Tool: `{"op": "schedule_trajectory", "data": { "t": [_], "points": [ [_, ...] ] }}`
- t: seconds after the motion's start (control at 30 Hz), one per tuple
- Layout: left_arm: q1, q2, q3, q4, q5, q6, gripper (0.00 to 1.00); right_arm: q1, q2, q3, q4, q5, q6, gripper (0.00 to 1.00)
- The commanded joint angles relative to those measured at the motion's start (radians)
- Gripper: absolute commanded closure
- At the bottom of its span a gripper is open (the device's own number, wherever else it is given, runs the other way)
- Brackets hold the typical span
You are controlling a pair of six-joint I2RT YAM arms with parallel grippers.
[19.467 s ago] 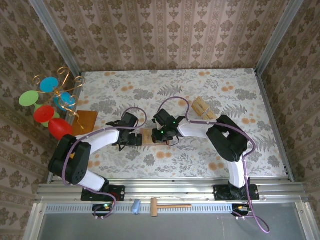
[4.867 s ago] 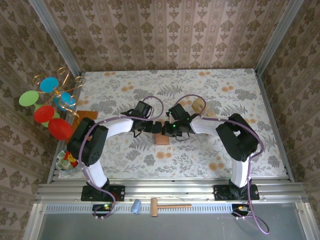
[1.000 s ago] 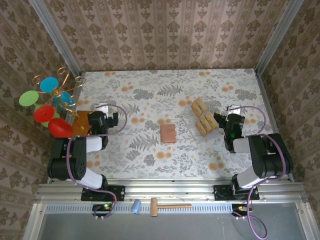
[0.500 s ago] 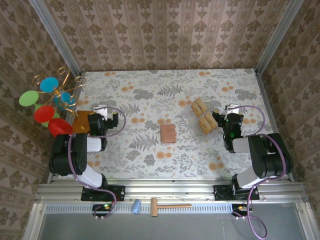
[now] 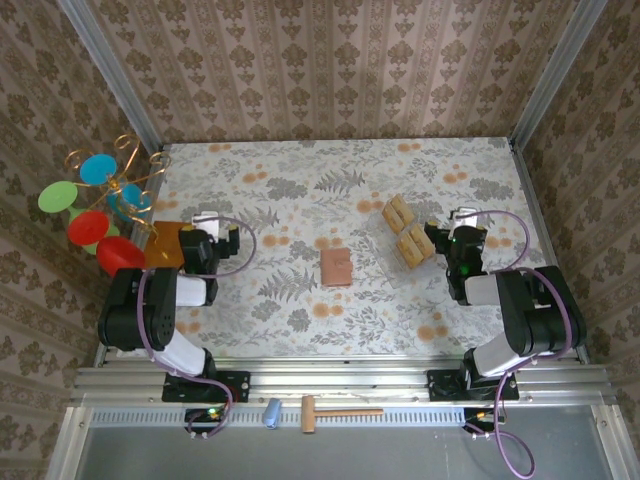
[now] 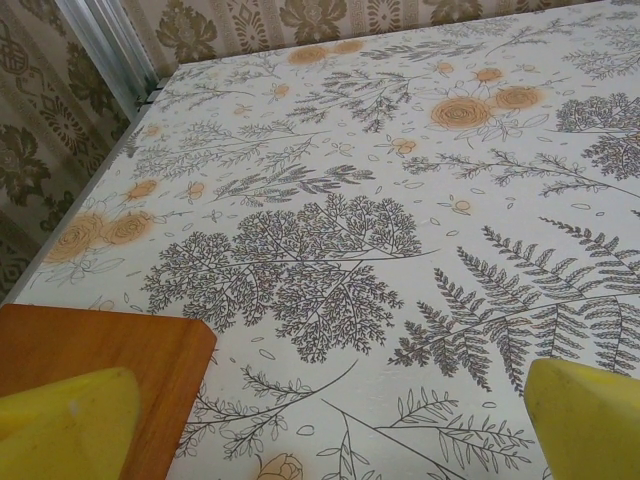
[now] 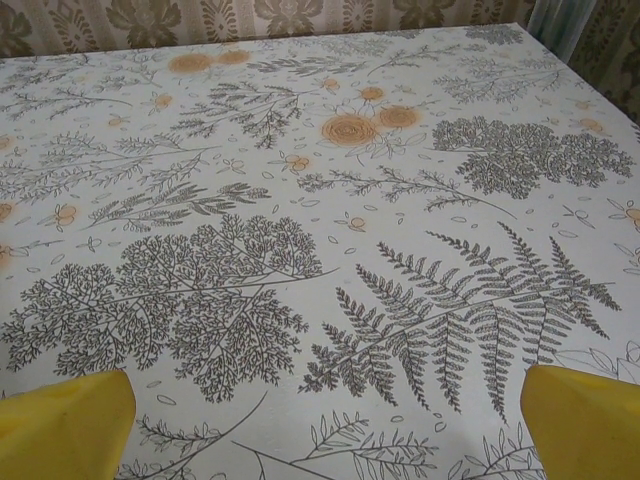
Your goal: Put the credit cards into the card holder
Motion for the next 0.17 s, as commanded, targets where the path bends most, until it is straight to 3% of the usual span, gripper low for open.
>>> {"op": "schedule_trajectory", "data": {
  "t": [0.0,0.13],
  "points": [
    [0.005,-0.002,0.003,0.030,-0.008,0.012,0.00,-0.001,0.011,0.028,0.012,0.013,-0.005,0.00],
    [0.005,-0.002,0.002,0.030,-0.008,0.012,0.00,-0.001,0.001,0.011,0.035,0.008,-0.008,0.00]
  ]
}}
